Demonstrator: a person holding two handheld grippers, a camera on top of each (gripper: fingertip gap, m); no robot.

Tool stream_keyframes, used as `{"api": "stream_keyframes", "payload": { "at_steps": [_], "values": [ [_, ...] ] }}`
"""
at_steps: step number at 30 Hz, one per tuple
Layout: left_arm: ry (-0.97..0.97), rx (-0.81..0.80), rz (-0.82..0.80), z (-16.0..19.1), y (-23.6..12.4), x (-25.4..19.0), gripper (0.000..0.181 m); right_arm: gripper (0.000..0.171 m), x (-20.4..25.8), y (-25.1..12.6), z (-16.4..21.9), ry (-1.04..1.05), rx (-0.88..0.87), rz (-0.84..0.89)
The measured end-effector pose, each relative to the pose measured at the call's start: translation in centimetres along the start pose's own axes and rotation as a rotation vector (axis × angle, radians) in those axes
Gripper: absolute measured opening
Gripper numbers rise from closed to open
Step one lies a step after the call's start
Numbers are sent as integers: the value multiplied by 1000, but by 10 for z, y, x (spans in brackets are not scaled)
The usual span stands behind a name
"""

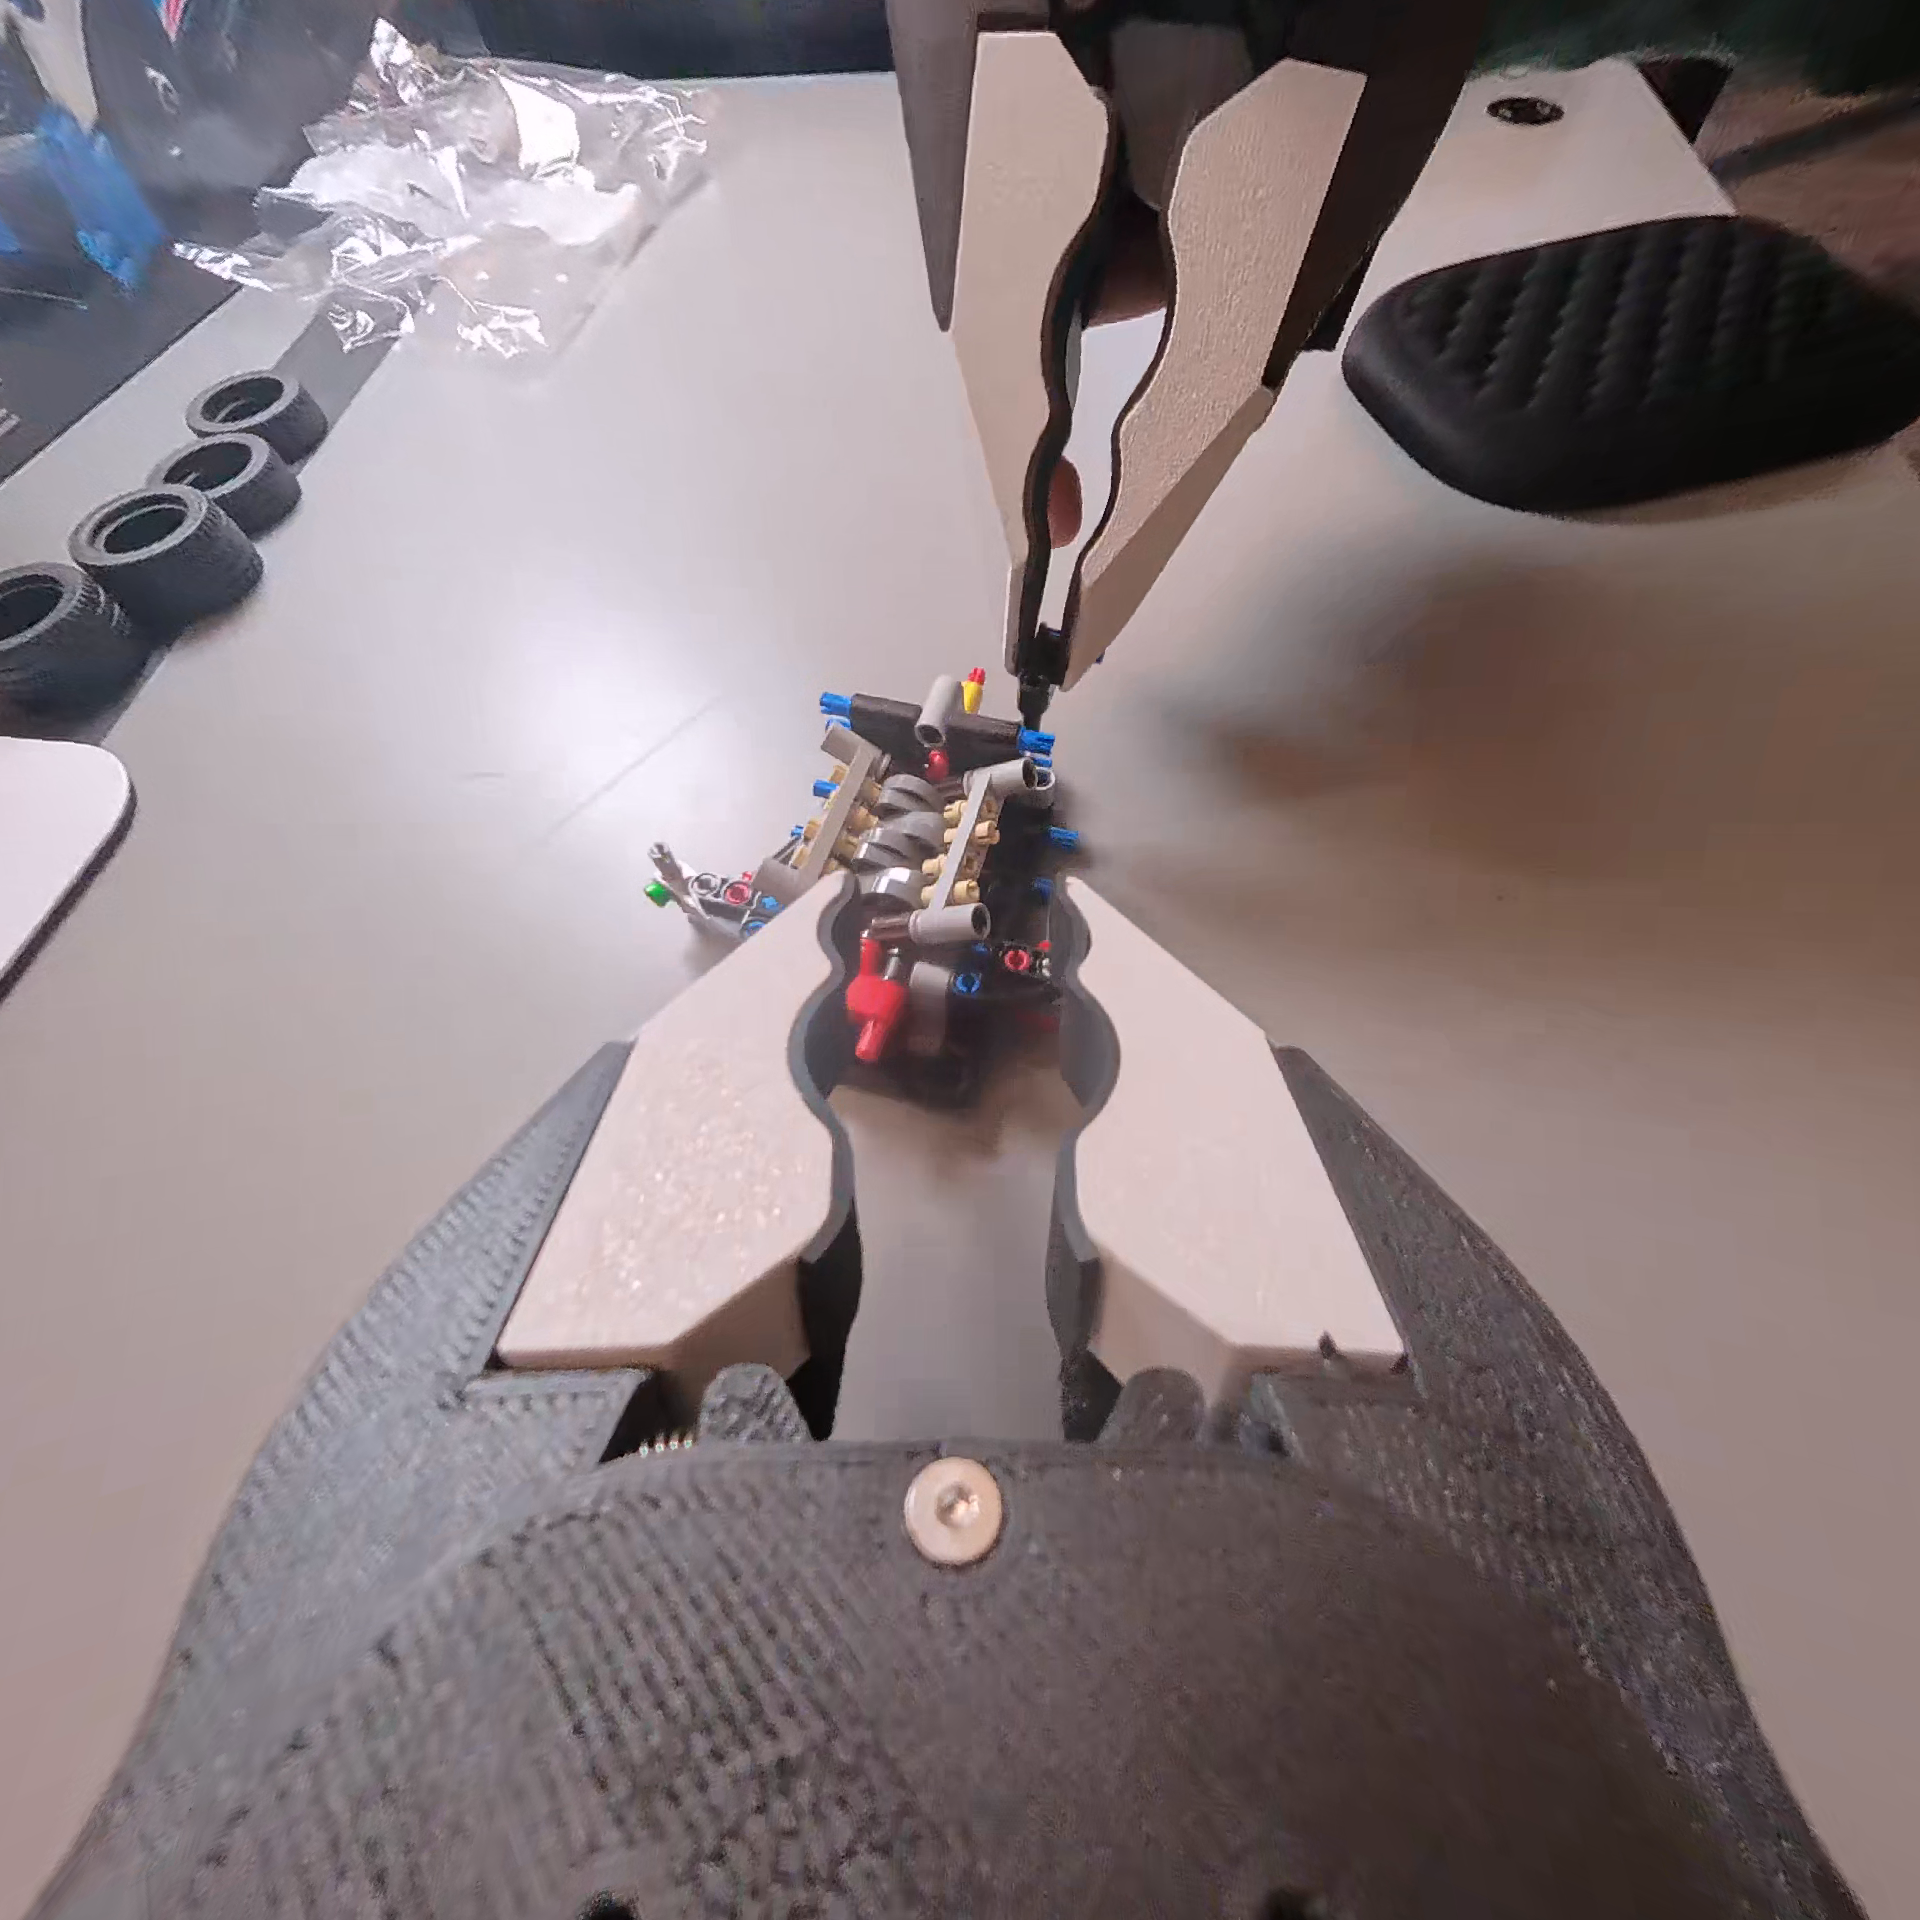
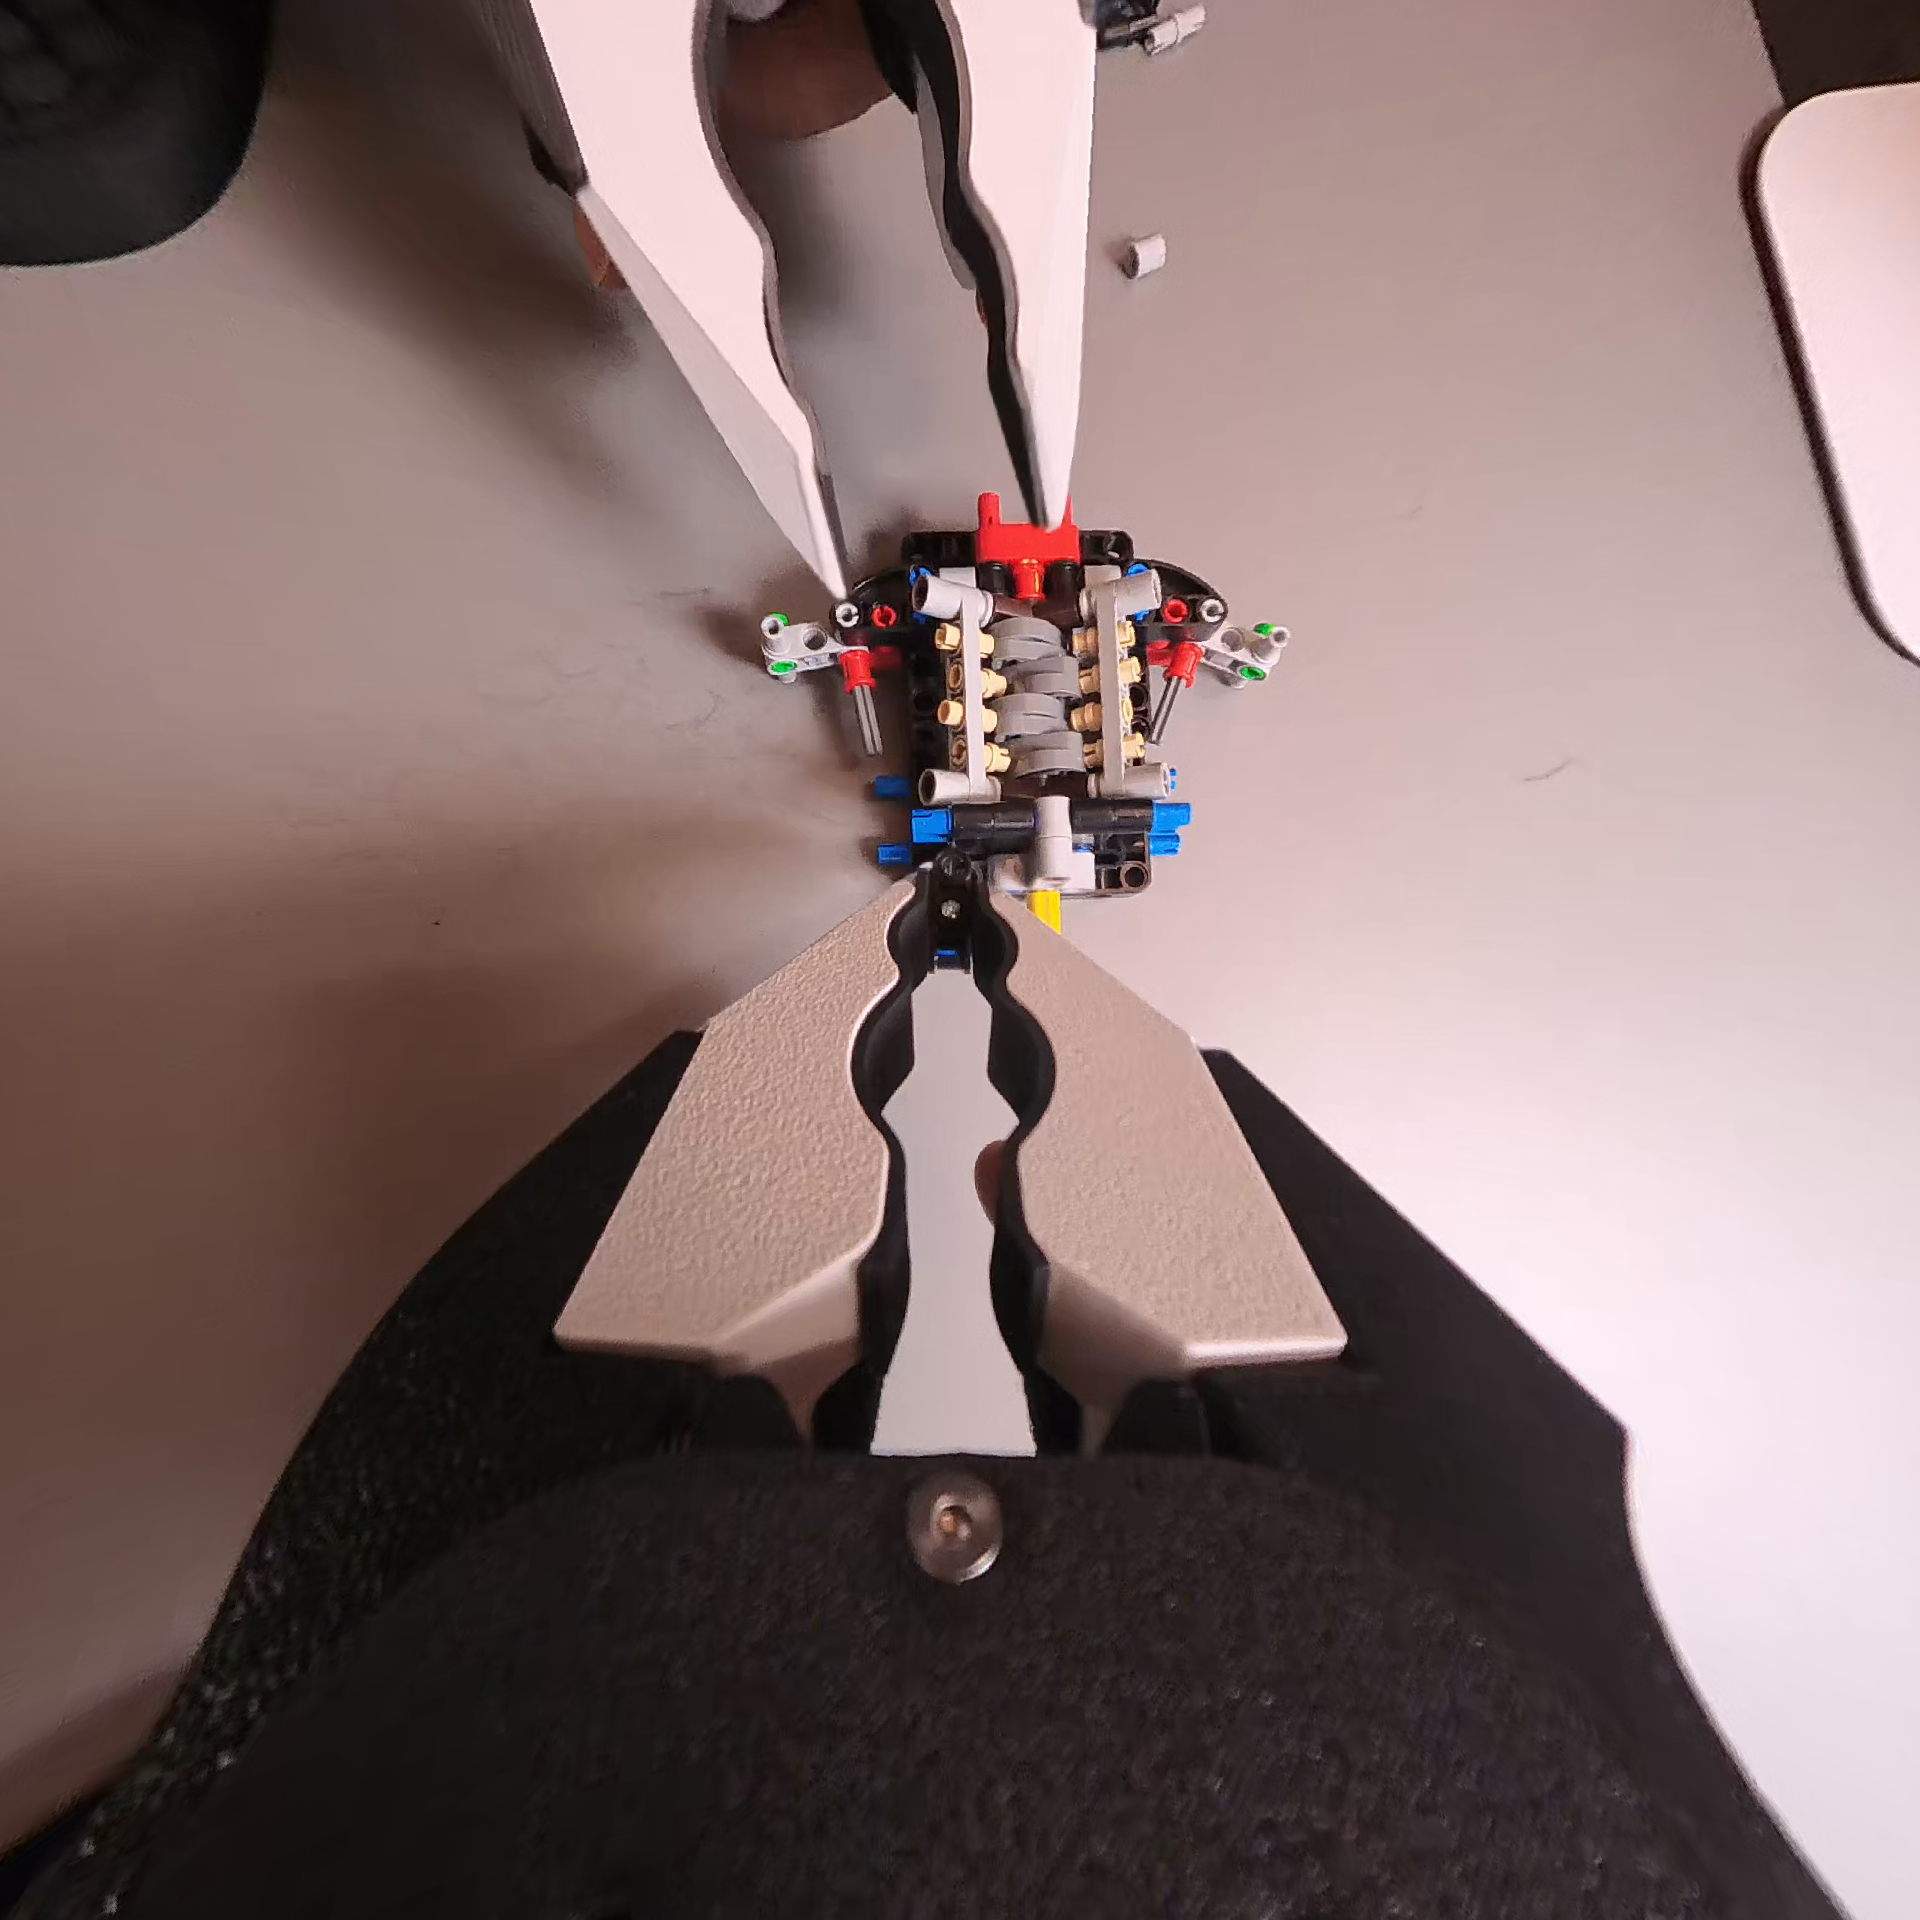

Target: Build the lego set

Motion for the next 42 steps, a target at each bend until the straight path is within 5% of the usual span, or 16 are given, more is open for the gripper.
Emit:
{"api": "stream_keyframes", "payload": {
  "at_steps": [8, 29, 42],
  "values": [
    [46, 76, -25, 2, 13, 0, 17, 5, -3, 12, -2, -25, 42, 7],
    [85, 55, 20, 4, 15, 3, 14, 5, -14, 15, -5, -27, 99, -115],
    [98, 59, 8, 4, 15, 1, 14, 5, -5, 14, -13, -21, 223, 6]
  ]
}}
Point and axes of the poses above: each gripper's, where its closed fingertips meet, y out along the fingers, z out of its underside, x = y × z across the jaws, the point moved 9 cm from there along -y, back along the fingers, and after that the axes turned 15 degrees about x, right-handed, at the moved point
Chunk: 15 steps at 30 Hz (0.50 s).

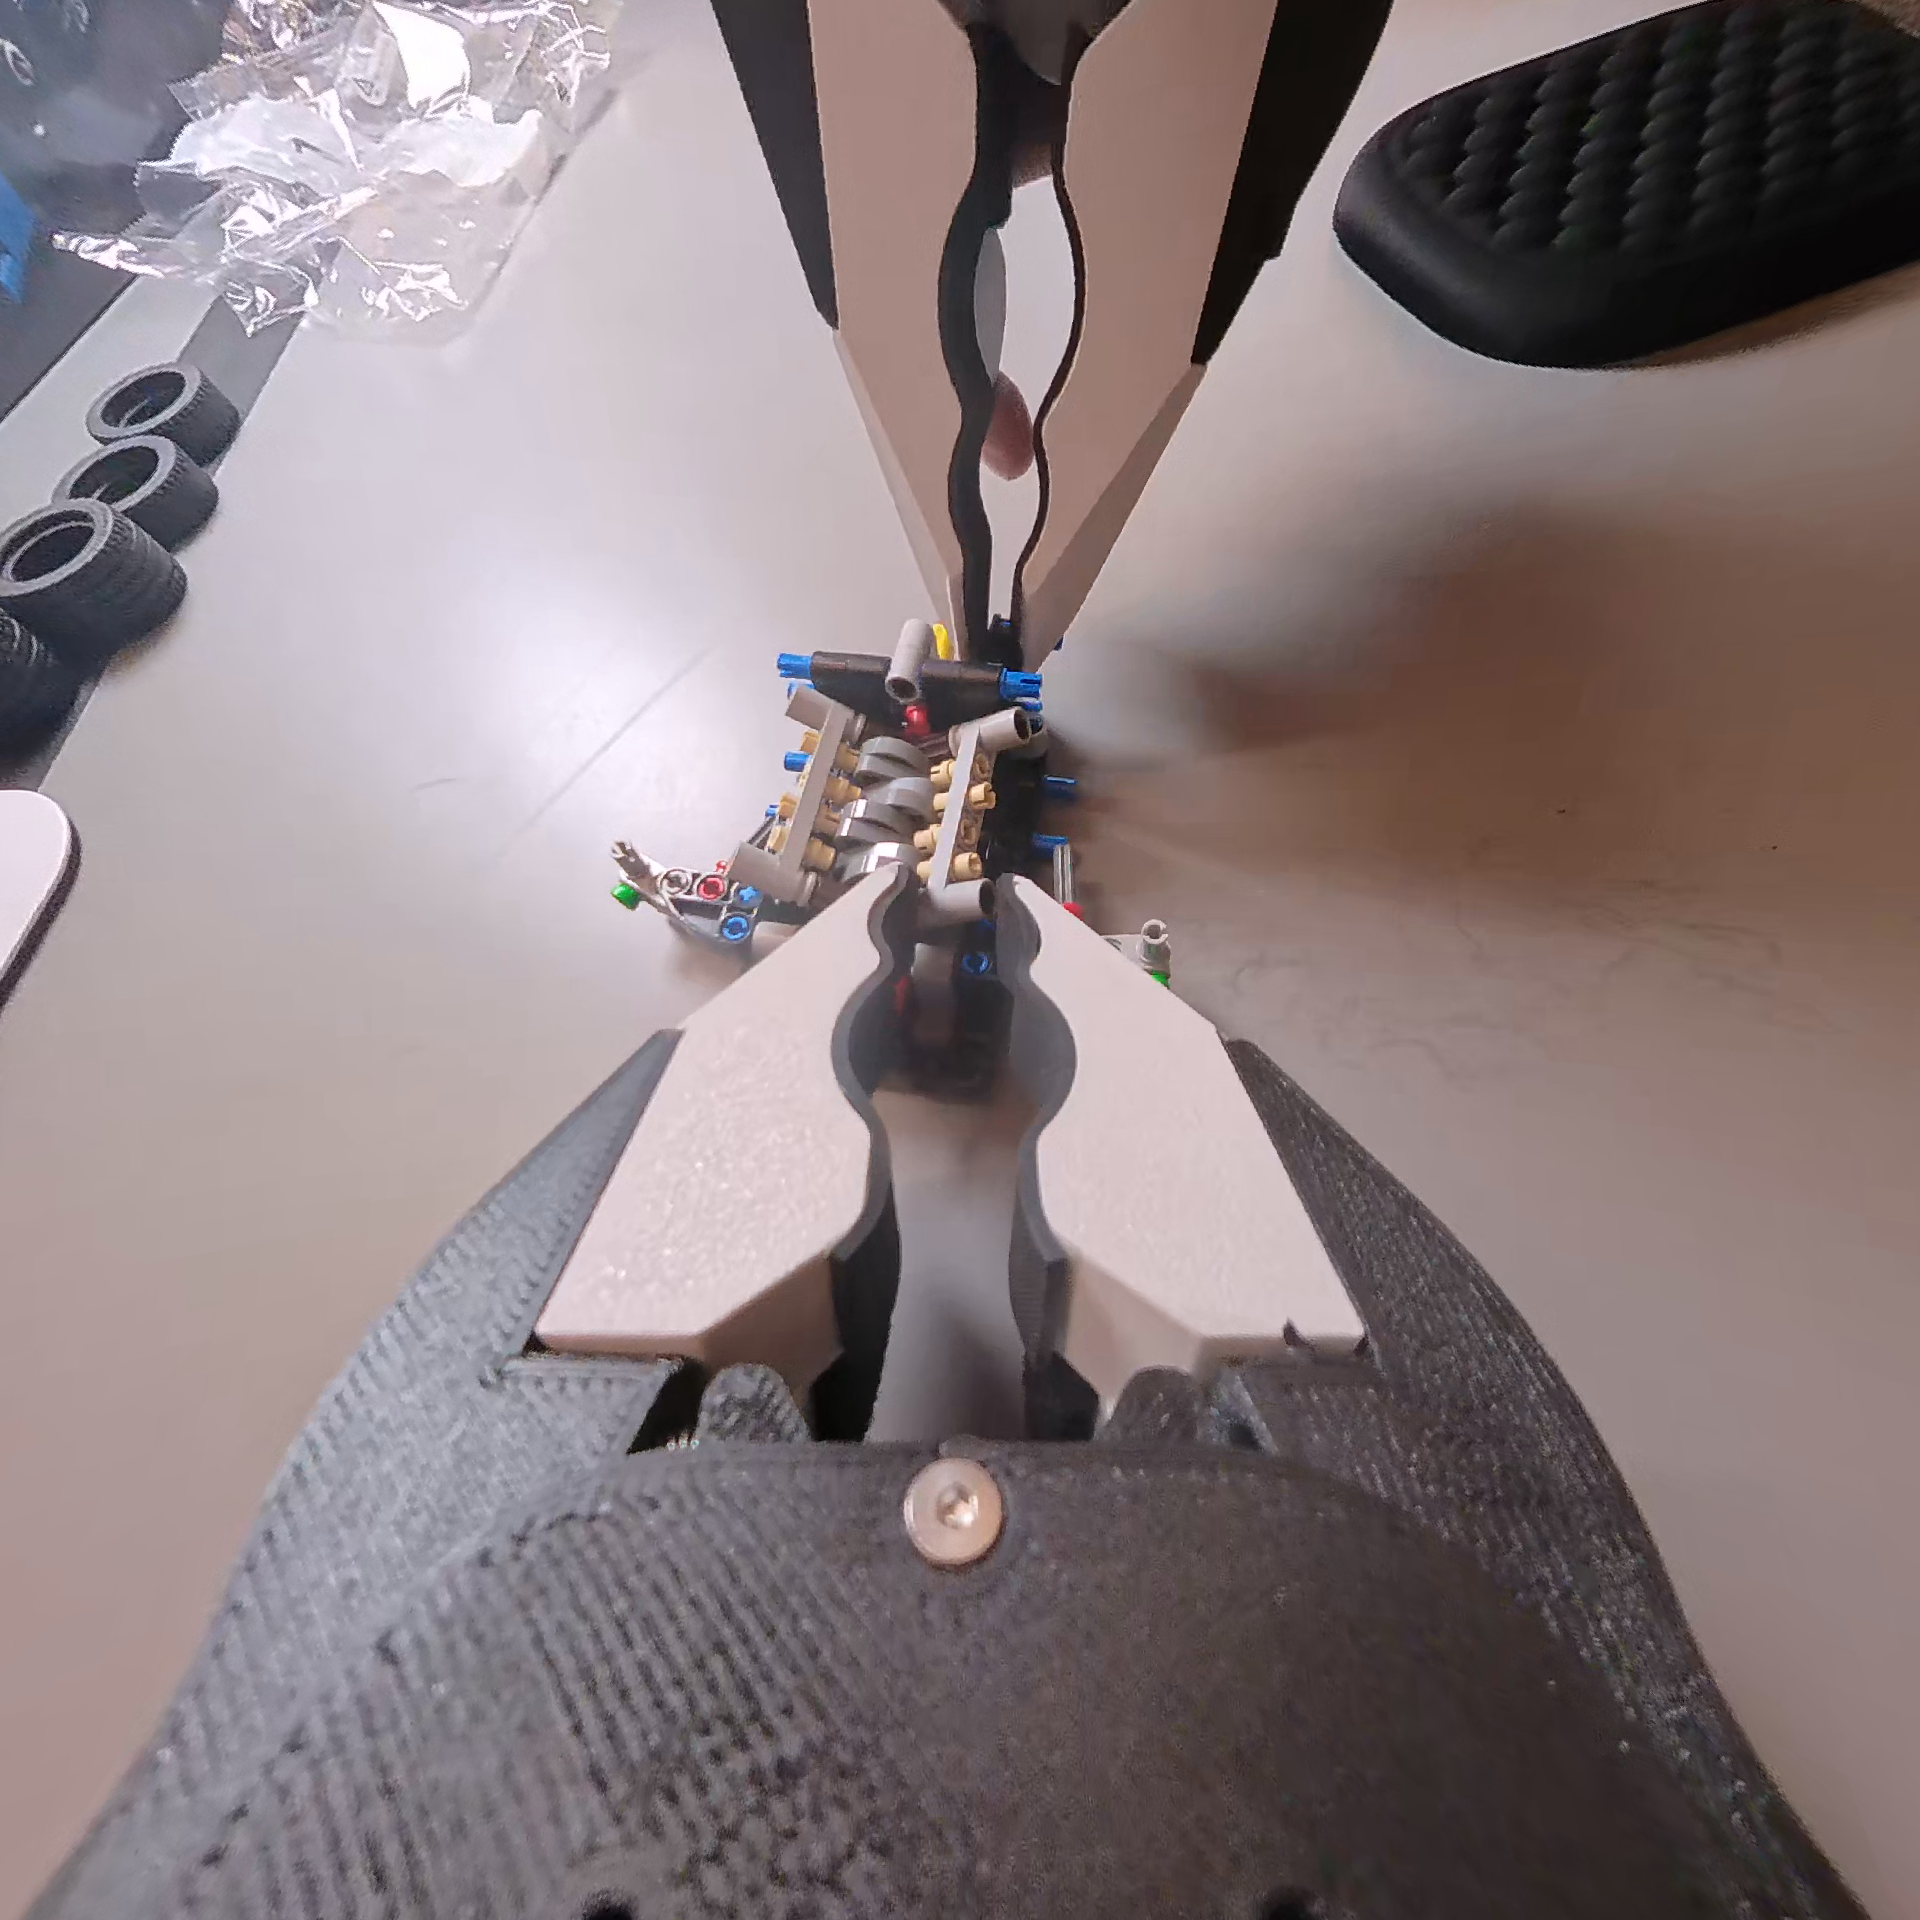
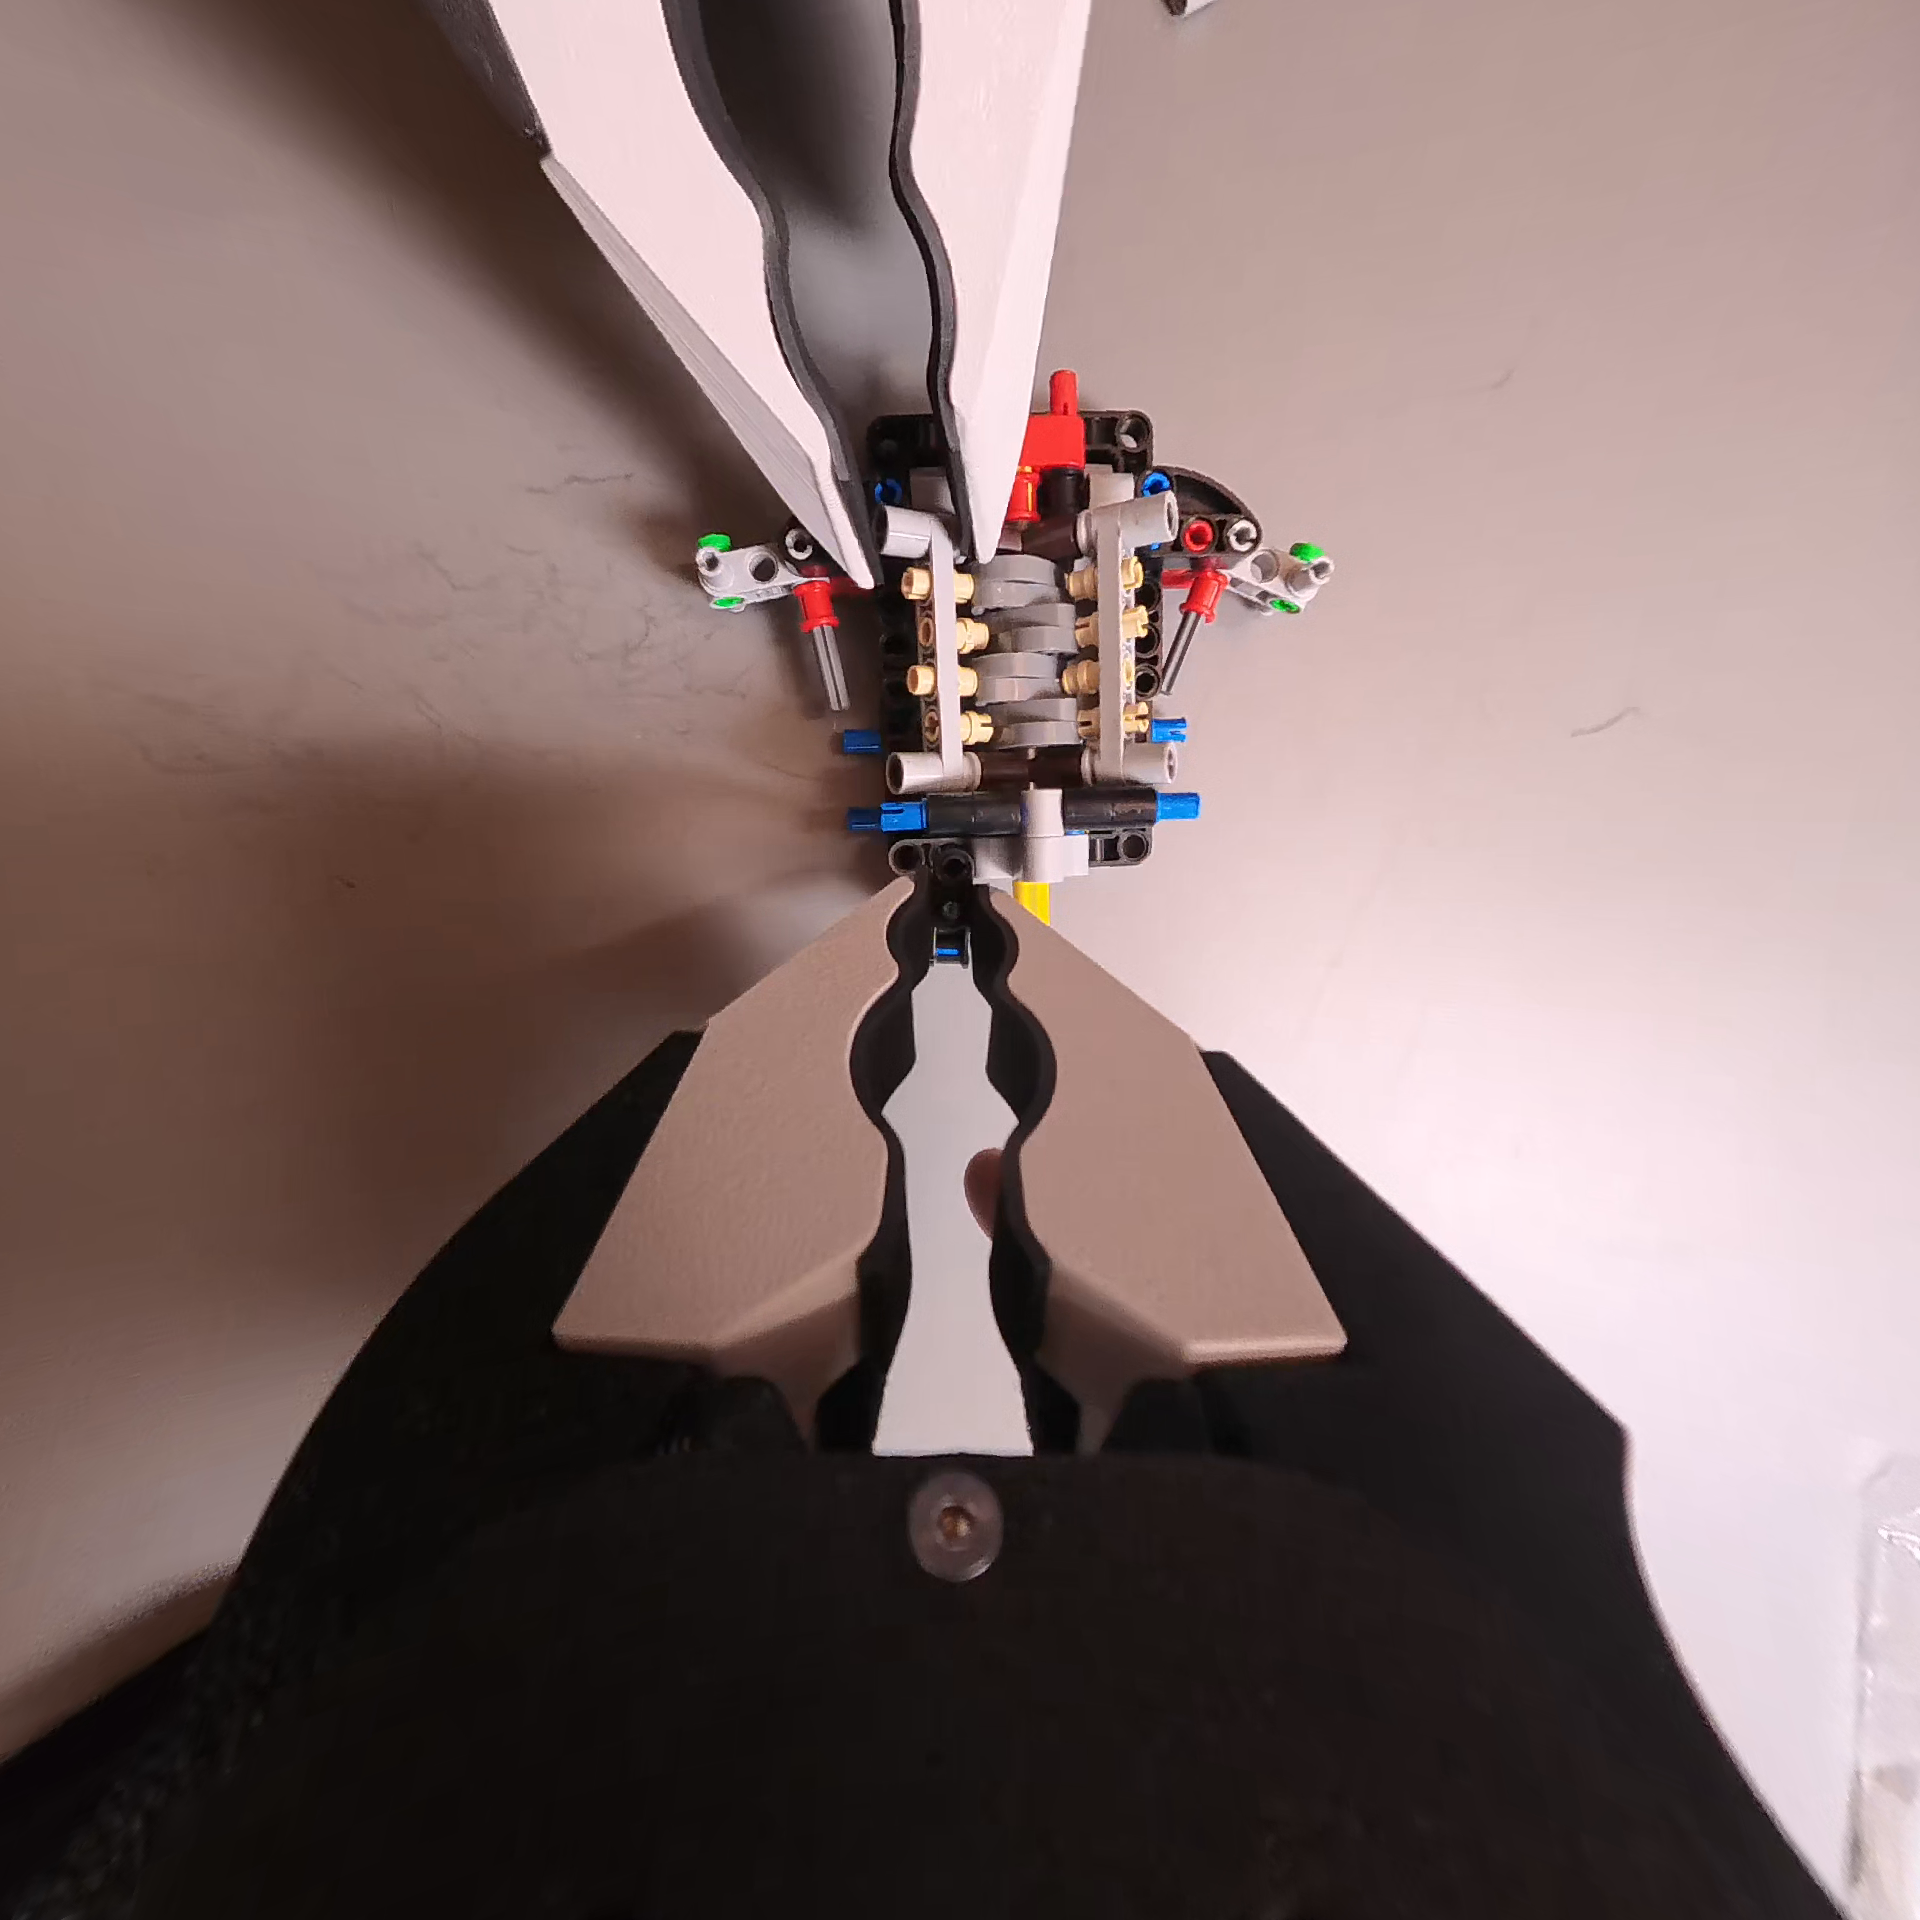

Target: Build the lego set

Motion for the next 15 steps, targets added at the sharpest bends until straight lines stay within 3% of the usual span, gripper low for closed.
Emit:
{"api": "stream_keyframes", "payload": {
  "at_steps": [5, 15],
  "values": [
    [1, -5, -2, 0, 1, 0, 13, 5, 0, 0, -5, -5, 45, 53],
    [23, -8, 16, -1, 1, -1, 12, 5, -10, 0, -9, -143, 86, -30]
  ]
}}
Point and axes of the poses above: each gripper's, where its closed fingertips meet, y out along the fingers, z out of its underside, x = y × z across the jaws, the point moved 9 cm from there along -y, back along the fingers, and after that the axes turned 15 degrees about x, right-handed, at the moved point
